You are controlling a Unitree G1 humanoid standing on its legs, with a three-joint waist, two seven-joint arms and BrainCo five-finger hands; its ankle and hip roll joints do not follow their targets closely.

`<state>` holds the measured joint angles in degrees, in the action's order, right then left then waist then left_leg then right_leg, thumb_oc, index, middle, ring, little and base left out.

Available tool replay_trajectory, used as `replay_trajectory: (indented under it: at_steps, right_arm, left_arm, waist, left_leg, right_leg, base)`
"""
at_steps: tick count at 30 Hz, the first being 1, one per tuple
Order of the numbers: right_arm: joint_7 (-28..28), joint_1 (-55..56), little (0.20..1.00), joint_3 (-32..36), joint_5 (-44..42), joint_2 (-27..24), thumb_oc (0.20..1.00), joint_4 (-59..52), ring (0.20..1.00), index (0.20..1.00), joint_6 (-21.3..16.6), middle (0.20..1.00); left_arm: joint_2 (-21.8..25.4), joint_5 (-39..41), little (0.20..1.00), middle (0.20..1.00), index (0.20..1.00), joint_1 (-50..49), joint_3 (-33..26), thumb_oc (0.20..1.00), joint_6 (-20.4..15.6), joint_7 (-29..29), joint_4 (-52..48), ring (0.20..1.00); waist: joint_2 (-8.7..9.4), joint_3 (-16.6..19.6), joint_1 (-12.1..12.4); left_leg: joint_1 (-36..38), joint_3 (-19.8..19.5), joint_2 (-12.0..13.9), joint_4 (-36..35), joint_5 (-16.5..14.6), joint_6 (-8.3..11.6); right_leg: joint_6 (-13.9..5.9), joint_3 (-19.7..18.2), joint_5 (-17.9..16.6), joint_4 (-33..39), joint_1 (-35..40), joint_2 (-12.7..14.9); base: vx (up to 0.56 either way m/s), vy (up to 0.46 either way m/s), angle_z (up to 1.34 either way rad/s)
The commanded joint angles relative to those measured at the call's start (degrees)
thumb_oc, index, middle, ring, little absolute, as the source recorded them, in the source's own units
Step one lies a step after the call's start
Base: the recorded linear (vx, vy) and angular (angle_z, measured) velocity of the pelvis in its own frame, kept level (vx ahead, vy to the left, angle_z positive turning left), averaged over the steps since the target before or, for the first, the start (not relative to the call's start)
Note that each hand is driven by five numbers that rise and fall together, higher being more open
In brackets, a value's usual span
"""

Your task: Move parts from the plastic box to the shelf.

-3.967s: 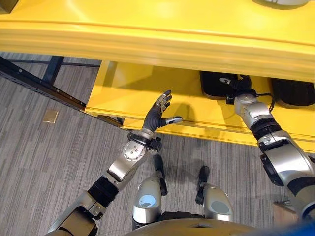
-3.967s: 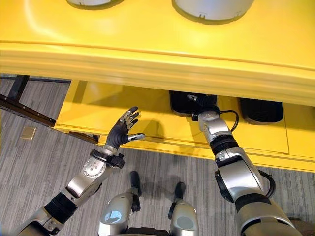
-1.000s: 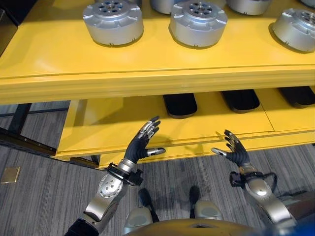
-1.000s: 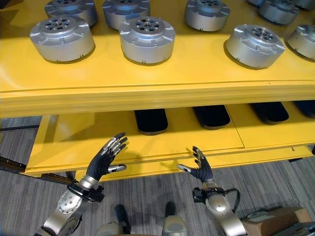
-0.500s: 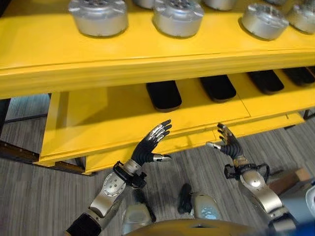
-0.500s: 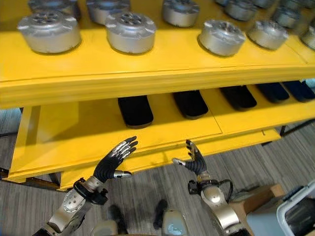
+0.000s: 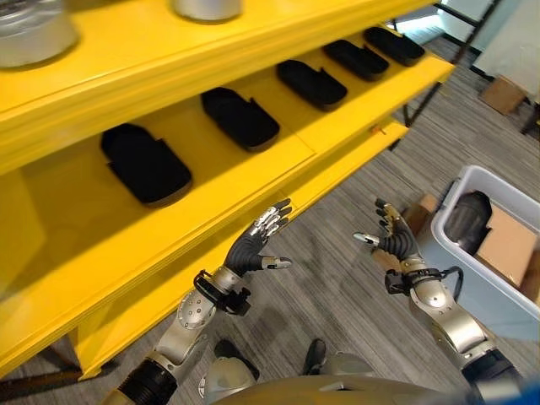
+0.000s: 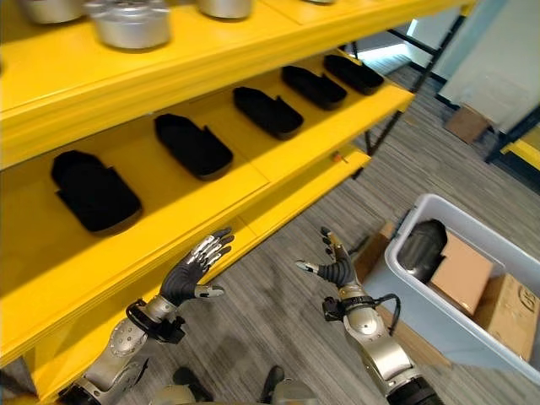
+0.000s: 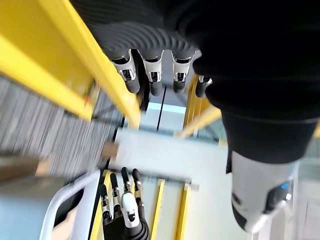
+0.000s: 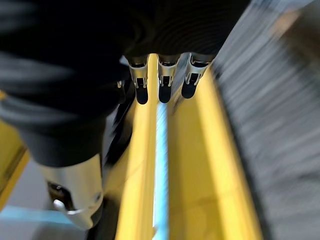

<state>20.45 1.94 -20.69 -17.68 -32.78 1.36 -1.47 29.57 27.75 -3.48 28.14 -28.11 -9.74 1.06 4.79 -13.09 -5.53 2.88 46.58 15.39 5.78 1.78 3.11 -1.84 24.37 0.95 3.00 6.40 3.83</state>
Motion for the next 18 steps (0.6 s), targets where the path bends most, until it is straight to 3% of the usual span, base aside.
replay_trajectory:
  at_steps: [1, 5, 7, 9, 11, 13, 14, 16, 18]
  right_arm:
    - [3.3, -1.64, 1.0, 3.79, 2.23, -0.31, 1.0, -1.41, 1.0, 1.0, -1.07, 1.0]
    - [5.94, 0.88, 1.0, 6.95, 3.84, -0.75, 1.0, -0.76, 1.0, 1.0, -0.14, 1.0]
    - [6.3, 2.66, 1.0, 9.36, 3.96, -1.44, 1.0, 0.96, 1.0, 1.0, -1.1, 1.0]
    - [6.75, 2.98, 1.0, 9.91, 4.38, -1.6, 1.0, 1.73, 1.0, 1.0, -2.11, 1.0]
    - [5.46, 2.77, 1.0, 9.86, 5.09, -1.23, 1.0, 3.31, 1.0, 1.0, -3.67, 1.0]
    - [3.96, 2.8, 1.0, 9.6, 5.04, -1.02, 1.0, 4.16, 1.0, 1.0, -4.6, 1.0]
    - [2.31, 3.87, 1.0, 9.96, 4.92, -0.99, 1.0, 3.72, 1.0, 1.0, -5.04, 1.0]
    - [1.16, 4.94, 1.0, 10.39, 4.59, -0.72, 1.0, 3.02, 1.0, 1.0, -4.8, 1.0]
    - [0.78, 6.33, 1.0, 10.68, 4.72, 0.15, 1.0, 2.19, 1.0, 1.0, -4.39, 1.0]
  left_arm:
    - [-0.47, 1.76, 1.0, 1.0, 1.0, 0.58, -1.32, 1.0, -2.42, -1.79, -4.09, 1.0]
    - [-0.55, 4.36, 1.0, 1.0, 1.0, 0.34, -1.68, 1.0, -1.84, -2.35, -4.83, 1.0]
    - [-0.94, 4.39, 1.0, 1.0, 1.0, 1.0, -2.09, 1.0, -1.81, -0.27, -4.75, 1.0]
    - [-1.54, 5.29, 1.0, 1.0, 1.0, 1.74, -2.26, 1.0, -1.55, 0.89, -4.7, 1.0]
    - [-2.29, 5.92, 1.0, 1.0, 1.0, 2.19, -2.76, 1.0, -1.78, 2.43, -4.06, 1.0]
    - [-2.81, 4.27, 1.0, 1.0, 1.0, 2.18, -3.35, 1.0, -1.9, 4.87, -3.39, 1.0]
    - [-3.09, 3.44, 1.0, 1.0, 1.0, 1.61, -4.28, 1.0, -1.29, 6.47, -3.17, 1.0]
    - [-3.31, 3.4, 1.0, 1.0, 1.0, 1.05, -5.23, 1.0, -0.34, 6.42, -3.47, 1.0]
    - [-3.09, 3.36, 1.0, 1.0, 1.0, 0.03, -6.43, 1.0, 0.58, 5.32, -3.87, 1.0]
  waist:
    - [-0.35, -0.96, -0.68]
    - [-0.88, -1.02, -3.07]
    - [-1.44, -0.56, -5.12]
    - [-1.74, -0.15, -5.47]
    - [-1.9, 0.19, -4.98]
    - [-1.8, 0.4, -4.16]
    - [-1.75, 0.75, -3.52]
    - [-1.91, 1.29, -3.29]
    - [-2.65, 2.07, -3.18]
  left_leg:
    - [-1.64, -4.69, -0.1, -4.64, 6.57, 2.52]
    - [-0.66, -4.07, 2.21, -5.49, 8.81, 4.3]
    - [0.27, -4.39, 4.45, -5.51, 11.88, 6.54]
    - [0.55, -7.29, 4.7, -4.88, 13.02, 7.54]
    - [-0.08, -13.95, 3.39, -3.81, 11.8, 7.15]
    - [-0.52, -21.95, 0.99, -2.92, 9.75, 5.78]
    - [-0.55, -27.06, -3.66, -2.73, 6.1, 2.41]
    - [0.24, -29.56, -8.57, -3.73, 1.39, 0.28]
    - [0.87, -29.95, -12.57, -5.55, -0.28, -1.22]
  right_leg:
    - [-4.29, -0.87, -1.1, -4.47, 1.51, 3.39]
    - [-2.64, -1.9, -0.3, -5.17, -0.05, 1.69]
    - [-1.33, -3.43, 0.19, -4.88, -0.73, -0.3]
    - [-0.91, -5.36, 0.08, -4.16, -1.0, -1.23]
    - [-0.54, -8.71, 0.0, -4.0, -1.48, -1.72]
    - [-0.24, -12.88, -0.29, -4.05, -1.76, -1.83]
    - [0.21, -16.5, -1.77, -3.47, -2.3, -1.86]
    - [-0.3, -18.45, -2.62, -2.28, -2.06, -1.9]
    - [-1.1, -19.23, -3.7, -1.03, -2.27, -2.54]
  base:
    - [-0.07, -0.353, -0.46]
    - [-0.05, -0.347, -0.37]
    - [-0.04, -0.515, -0.32]
    - [-0.02, -0.301, -0.28]
    - [0.04, -0.119, -1.0]
    - [0.11, -0.088, -1.44]
    - [0.13, -0.084, -1.38]
    - [0.14, -0.075, -1.28]
    - [0.18, -0.082, -0.9]
